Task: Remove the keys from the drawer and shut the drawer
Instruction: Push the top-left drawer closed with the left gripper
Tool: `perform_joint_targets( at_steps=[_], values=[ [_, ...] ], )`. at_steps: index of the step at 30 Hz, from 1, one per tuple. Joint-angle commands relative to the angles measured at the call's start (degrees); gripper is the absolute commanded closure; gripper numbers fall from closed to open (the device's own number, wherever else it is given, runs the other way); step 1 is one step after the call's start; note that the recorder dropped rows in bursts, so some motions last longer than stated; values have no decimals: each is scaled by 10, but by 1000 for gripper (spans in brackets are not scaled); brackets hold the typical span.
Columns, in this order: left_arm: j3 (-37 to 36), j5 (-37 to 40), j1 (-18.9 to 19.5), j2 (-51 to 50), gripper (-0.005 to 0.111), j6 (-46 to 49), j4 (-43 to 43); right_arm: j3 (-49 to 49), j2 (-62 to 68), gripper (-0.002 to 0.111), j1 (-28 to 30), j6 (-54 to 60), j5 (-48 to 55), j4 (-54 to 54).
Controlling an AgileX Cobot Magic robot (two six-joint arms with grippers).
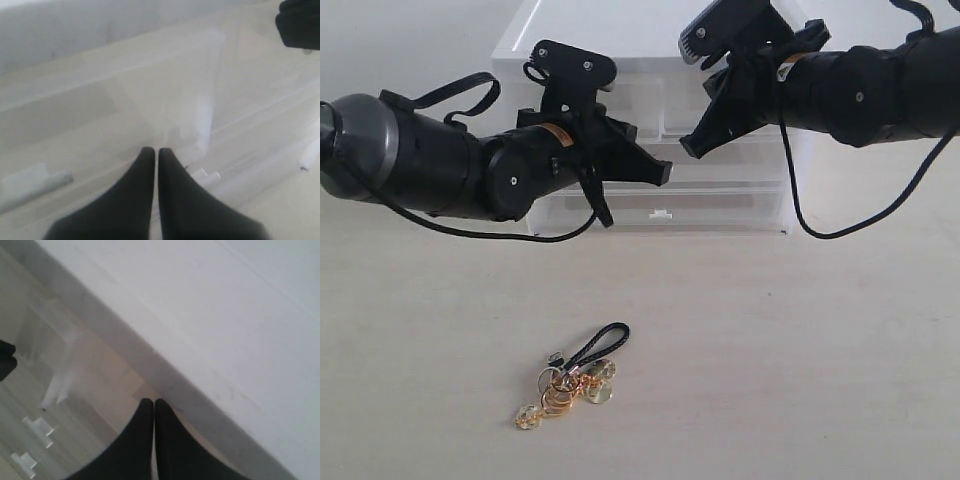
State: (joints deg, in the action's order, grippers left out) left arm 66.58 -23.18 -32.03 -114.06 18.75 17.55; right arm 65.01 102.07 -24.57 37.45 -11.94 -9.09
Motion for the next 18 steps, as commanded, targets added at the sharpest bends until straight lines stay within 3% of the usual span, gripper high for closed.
perform_joint_targets(
  at_steps=[1, 10, 18],
  values=[
    [-9, -54, 17, 7, 103, 25, 43, 9, -3, 109, 7, 1, -66, -6],
    [-84, -73, 5, 74, 103, 22, 60, 9, -3, 109, 7, 1, -68, -6],
    [-120, -83, -29, 94, 103, 14, 60, 9, -3, 109, 7, 6, -70, -6]
  ],
)
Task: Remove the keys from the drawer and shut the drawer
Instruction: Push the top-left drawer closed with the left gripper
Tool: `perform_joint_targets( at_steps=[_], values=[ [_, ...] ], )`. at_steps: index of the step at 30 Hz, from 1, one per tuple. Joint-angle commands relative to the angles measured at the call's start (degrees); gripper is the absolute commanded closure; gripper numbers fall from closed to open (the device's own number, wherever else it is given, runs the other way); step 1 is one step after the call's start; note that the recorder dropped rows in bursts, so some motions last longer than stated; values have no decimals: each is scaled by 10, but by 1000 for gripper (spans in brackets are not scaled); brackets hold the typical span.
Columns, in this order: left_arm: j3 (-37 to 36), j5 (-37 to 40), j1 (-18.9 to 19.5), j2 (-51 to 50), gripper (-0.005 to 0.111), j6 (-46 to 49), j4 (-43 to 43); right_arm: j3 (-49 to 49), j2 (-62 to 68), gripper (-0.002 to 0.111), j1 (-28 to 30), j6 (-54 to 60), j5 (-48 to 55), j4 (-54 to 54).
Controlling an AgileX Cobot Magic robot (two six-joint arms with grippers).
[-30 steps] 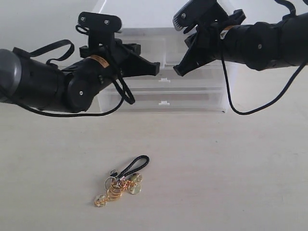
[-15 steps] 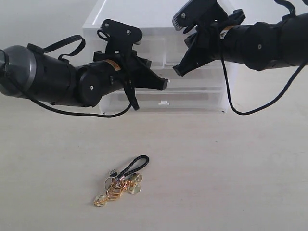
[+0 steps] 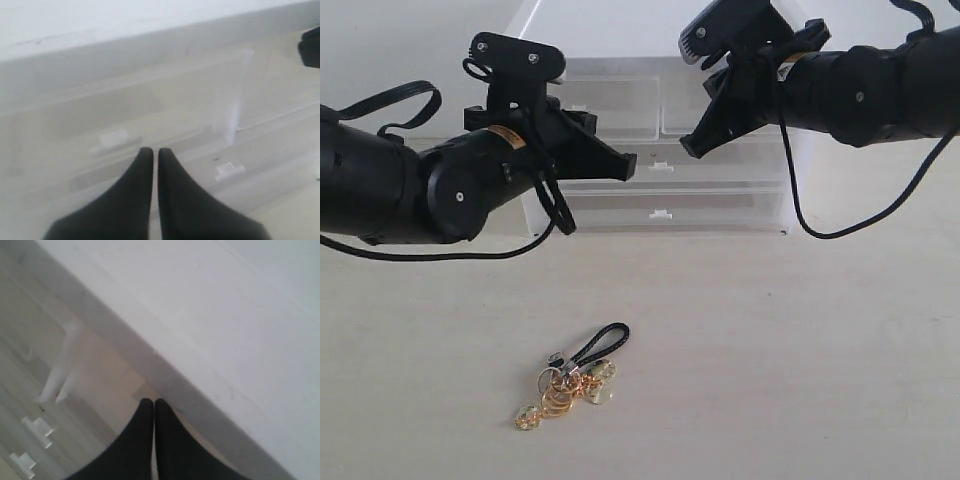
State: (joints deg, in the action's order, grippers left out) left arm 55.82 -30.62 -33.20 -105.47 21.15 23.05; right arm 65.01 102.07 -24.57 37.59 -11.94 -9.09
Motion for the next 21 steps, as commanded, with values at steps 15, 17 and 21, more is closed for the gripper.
perform_joint_targets(
  at_steps=[15, 17, 21],
  values=[
    [-55, -114, -34, 8, 103, -28, 44, 9, -3, 109, 7, 10, -70, -6],
    [-55, -126, -34, 8, 103, -28, 44, 9, -3, 109, 7, 14, -70, -6],
    [-55, -136, -34, 8, 103, -26, 44, 9, -3, 109, 7, 15, -70, -6]
  ],
)
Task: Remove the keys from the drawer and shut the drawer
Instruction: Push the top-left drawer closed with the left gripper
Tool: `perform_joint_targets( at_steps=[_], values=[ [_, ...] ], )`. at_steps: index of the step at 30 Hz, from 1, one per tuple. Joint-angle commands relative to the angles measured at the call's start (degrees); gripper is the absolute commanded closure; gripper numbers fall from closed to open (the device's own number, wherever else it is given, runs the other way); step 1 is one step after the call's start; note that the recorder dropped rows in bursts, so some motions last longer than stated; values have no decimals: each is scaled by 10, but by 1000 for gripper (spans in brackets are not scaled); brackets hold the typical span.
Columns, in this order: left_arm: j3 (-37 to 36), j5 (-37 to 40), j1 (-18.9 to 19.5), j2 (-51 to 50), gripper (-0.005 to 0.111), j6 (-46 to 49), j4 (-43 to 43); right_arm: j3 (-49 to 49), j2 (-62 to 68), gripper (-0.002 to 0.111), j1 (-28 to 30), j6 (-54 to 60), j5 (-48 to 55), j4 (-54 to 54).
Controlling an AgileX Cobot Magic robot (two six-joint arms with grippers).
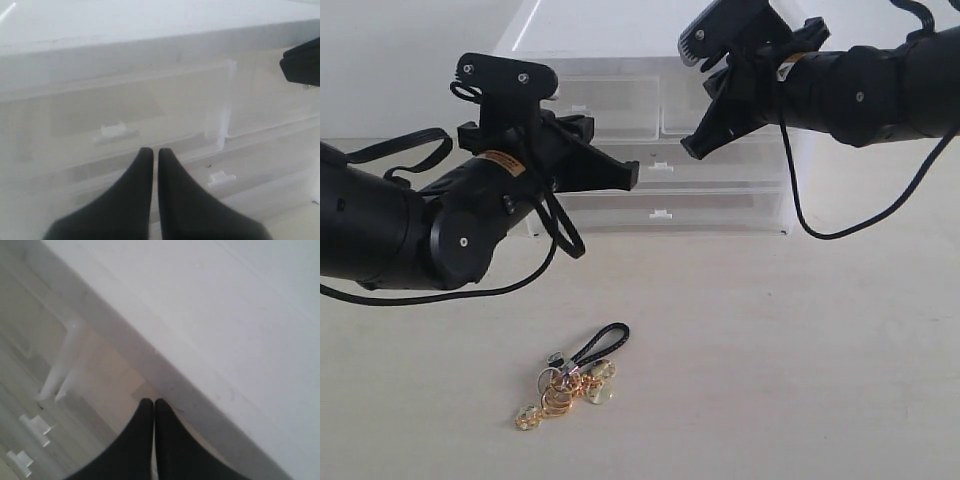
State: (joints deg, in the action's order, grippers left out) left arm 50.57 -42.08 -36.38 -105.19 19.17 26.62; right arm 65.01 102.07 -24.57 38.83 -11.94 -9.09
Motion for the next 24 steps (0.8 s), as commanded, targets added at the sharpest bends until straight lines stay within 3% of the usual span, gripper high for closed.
perform_joint_targets(
  at_steps=[1, 6, 13, 24],
  values=[
    [-2, -26, -2, 4, 103, -2, 10, 9, -3, 109, 7, 3, -70, -6],
    [9, -60, -2, -10, 103, 3, 12, 9, -3, 109, 7, 3, -70, -6],
    [66, -48, 1, -53, 103, 19, 10, 9, -3, 109, 7, 3, -70, -6],
    [168, 27, 58, -112, 103, 24, 8, 9, -3, 109, 7, 7, -73, -6]
  ],
)
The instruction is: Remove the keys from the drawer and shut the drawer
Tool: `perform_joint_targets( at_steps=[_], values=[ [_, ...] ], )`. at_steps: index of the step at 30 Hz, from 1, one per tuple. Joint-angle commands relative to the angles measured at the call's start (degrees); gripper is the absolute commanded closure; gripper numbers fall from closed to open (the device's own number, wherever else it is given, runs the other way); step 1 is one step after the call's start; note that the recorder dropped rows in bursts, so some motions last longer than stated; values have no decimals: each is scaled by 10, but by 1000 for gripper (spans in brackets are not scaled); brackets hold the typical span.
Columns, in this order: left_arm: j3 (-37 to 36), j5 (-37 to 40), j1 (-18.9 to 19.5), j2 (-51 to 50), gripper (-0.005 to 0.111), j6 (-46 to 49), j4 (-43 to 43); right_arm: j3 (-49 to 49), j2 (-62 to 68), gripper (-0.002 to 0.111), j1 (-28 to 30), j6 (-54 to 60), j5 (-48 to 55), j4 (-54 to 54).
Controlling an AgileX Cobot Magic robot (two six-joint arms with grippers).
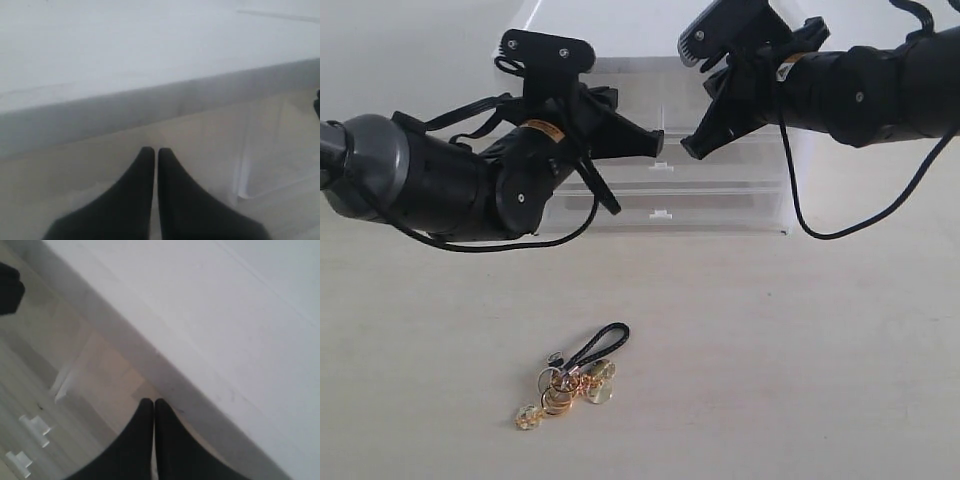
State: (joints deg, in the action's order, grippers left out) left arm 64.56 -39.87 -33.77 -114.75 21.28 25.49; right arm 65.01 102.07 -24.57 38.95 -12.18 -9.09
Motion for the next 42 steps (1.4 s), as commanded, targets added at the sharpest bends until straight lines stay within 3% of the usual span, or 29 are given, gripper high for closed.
perform_joint_targets(
  at_steps=[1, 8, 15, 19, 26, 33, 42],
  values=[
    [28, 8, 33, -15, 103, 3, 18, 9, -3, 109, 7, 6, -71, -6],
    [6, 38, 26, 9, 103, 6, 17, 9, -3, 109, 7, 6, -75, -6],
    [-106, -2, 24, 77, 103, 13, 41, 9, -3, 109, 7, 6, -76, -9],
    [-169, -27, 3, 126, 103, 14, 41, 9, -3, 109, 7, 6, -77, -10],
    [-264, -38, -69, 222, 103, 42, 77, 9, -3, 109, 7, 6, -78, -10],
    [-341, -55, -152, 318, 103, 155, 254, 9, -3, 109, 7, 1, -78, -13],
    [-404, -174, -312, 455, 103, 348, 546, 8, -13, 109, 7, 2, -55, -26]
  ],
)
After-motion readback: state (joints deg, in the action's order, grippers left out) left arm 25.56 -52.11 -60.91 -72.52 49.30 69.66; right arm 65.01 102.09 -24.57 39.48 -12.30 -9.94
